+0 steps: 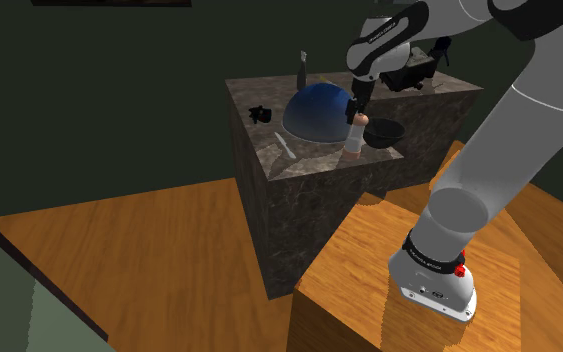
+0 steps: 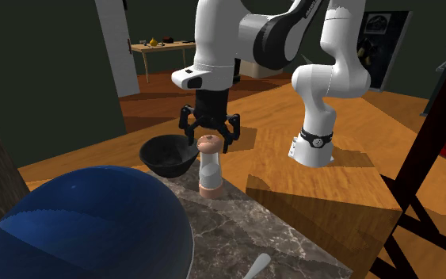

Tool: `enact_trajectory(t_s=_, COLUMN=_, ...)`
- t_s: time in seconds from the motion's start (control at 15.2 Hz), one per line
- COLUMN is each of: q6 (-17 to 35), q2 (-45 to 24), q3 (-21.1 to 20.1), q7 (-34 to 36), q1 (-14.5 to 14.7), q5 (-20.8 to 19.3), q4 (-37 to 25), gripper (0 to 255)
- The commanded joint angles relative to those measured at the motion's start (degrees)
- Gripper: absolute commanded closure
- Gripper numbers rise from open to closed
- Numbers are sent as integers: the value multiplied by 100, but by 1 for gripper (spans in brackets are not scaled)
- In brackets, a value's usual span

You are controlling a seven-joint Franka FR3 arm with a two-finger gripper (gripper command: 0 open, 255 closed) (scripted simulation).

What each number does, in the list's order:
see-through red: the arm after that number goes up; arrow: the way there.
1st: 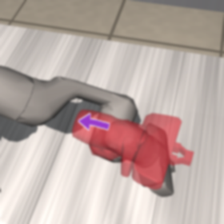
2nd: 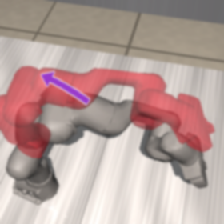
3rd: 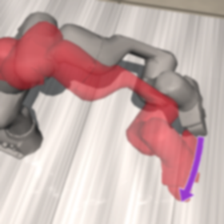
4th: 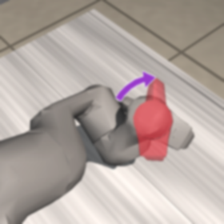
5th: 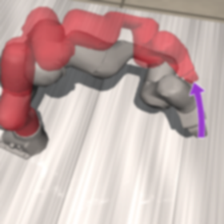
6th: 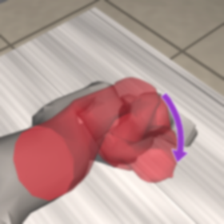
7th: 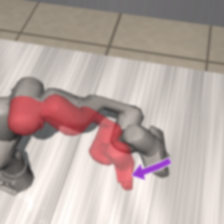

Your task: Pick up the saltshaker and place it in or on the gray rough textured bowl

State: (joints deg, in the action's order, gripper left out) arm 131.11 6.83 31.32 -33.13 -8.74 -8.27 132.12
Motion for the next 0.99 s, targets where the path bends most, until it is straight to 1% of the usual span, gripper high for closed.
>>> enact_trajectory(t_s=0.0, q6=3, q2=-2, q3=0, q7=-1, q1=0, q5=1, q4=0, gripper=0)
enact_trajectory(t_s=0.07, q6=1, q2=-1, q3=0, q7=0, q1=0, q5=1, q4=0, gripper=0)
enact_trajectory(t_s=0.13, q6=1, q2=-1, q3=0, q7=0, q1=0, q5=1, q4=0, gripper=255)
enact_trajectory(t_s=0.73, q6=3, q2=-2, q3=1, q7=-1, q1=0, q5=1, q4=0, gripper=255)
enact_trajectory(t_s=0.92, q6=-241, q2=128, q3=-28, q7=36, q1=-3, q5=-55, q4=-125, gripper=255)
